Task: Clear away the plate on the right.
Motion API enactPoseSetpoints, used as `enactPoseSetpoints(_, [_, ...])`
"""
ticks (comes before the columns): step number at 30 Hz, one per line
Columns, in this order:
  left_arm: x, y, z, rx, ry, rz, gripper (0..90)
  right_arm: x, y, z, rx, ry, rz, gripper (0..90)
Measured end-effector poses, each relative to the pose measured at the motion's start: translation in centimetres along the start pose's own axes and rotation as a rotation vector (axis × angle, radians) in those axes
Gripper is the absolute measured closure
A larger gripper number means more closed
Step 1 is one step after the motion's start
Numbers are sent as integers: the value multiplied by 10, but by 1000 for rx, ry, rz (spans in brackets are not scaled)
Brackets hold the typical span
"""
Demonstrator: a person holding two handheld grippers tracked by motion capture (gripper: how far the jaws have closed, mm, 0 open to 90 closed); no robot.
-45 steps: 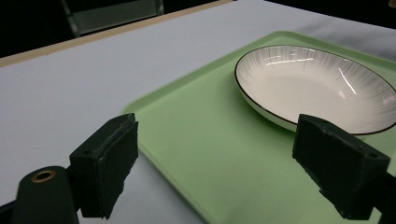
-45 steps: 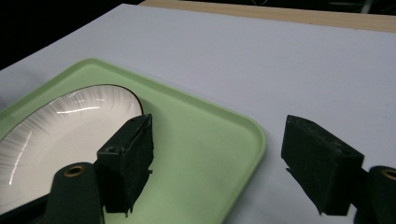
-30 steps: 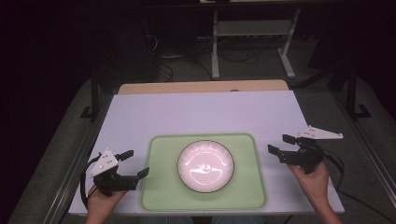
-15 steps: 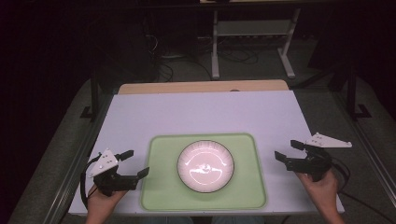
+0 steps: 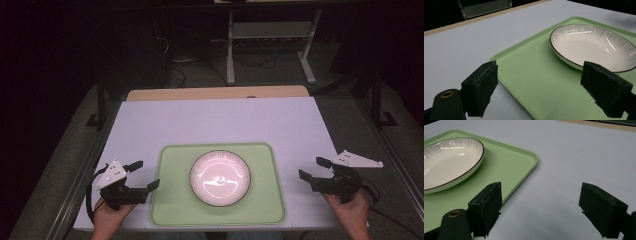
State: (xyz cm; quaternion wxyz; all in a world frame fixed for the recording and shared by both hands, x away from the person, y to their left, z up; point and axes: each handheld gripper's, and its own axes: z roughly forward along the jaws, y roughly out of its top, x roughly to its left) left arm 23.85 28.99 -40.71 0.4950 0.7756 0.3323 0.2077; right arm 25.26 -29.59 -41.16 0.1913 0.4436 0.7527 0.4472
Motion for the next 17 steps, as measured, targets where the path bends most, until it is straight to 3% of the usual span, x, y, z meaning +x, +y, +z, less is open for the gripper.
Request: enactPoseSetpoints(17, [0, 0, 0, 5, 0, 0, 140, 0, -13, -6, 9, -27, -7, 173])
